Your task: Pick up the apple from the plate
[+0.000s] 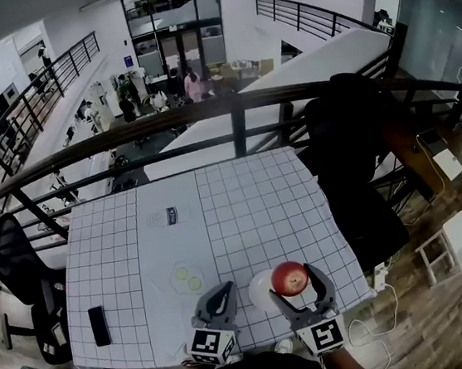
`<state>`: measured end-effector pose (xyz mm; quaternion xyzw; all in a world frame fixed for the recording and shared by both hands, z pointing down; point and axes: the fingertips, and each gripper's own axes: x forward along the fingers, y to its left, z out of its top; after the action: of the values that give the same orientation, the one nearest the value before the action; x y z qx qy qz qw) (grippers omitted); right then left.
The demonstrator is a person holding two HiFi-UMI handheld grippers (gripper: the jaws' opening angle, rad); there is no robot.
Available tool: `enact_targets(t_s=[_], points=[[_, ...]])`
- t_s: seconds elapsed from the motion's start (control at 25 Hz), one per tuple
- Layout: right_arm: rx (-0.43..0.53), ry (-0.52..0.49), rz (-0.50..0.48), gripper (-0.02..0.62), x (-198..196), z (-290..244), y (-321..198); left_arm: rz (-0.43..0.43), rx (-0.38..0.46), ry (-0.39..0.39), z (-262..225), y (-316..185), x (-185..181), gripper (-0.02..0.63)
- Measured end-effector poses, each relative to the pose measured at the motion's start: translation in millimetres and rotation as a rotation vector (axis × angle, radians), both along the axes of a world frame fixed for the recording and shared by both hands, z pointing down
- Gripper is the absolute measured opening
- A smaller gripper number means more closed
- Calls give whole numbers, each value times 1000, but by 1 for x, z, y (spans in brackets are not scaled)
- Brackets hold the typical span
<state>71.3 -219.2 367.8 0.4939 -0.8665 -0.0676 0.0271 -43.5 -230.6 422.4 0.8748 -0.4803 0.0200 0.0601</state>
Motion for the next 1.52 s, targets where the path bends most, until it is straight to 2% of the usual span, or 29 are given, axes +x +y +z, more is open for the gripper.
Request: enact_targets(t_s=[0.24,0.44,0.84,1.52], points=[[7,-16,9,408,5,-3,0,7,9,-11,-1,0,4,11],[4,-19,0,408,5,-1,3,8,68,-61,-7,5,8,11],[64,-15,87,408,14,-11,3,3,43,-59,-2,11,6,11],[34,-30,87,408,12,0,-2,-26,47,-63,1,12,0,11]])
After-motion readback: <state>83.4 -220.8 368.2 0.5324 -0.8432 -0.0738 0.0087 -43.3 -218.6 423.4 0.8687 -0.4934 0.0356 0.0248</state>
